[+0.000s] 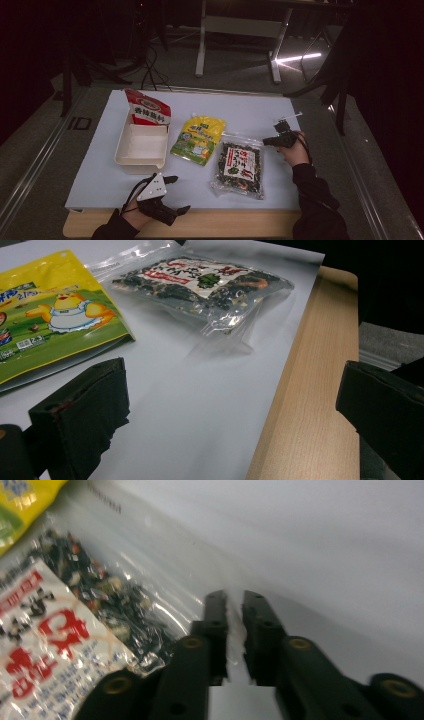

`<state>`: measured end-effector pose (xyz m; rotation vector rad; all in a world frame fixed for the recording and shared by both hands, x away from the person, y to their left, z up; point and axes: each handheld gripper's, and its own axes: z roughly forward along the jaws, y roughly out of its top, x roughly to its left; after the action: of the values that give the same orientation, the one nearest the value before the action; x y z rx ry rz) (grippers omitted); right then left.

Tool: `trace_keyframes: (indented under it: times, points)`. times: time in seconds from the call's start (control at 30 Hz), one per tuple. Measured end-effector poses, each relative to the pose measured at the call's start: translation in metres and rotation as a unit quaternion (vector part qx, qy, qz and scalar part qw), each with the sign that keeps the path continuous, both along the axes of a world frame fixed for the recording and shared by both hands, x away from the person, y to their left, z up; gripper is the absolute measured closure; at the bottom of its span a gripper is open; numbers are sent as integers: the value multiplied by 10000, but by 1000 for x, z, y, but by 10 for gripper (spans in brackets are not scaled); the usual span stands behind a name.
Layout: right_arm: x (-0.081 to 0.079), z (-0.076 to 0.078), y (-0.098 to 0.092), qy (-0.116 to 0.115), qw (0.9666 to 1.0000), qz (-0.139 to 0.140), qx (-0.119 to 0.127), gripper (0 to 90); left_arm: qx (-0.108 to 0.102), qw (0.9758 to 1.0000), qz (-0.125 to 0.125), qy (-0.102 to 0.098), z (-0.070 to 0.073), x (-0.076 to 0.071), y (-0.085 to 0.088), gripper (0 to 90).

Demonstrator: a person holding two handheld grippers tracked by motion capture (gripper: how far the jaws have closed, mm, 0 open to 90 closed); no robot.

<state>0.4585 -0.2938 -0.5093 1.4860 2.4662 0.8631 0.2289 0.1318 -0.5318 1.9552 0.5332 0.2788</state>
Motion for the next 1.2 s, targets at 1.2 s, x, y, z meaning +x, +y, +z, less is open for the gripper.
trace_keyframes:
  times: [1.2]
  points:
    - [-64, 104, 19, -1854, 9779, 815, -514, 900, -55, 10000, 75, 9, 7, 3, -2, 17]
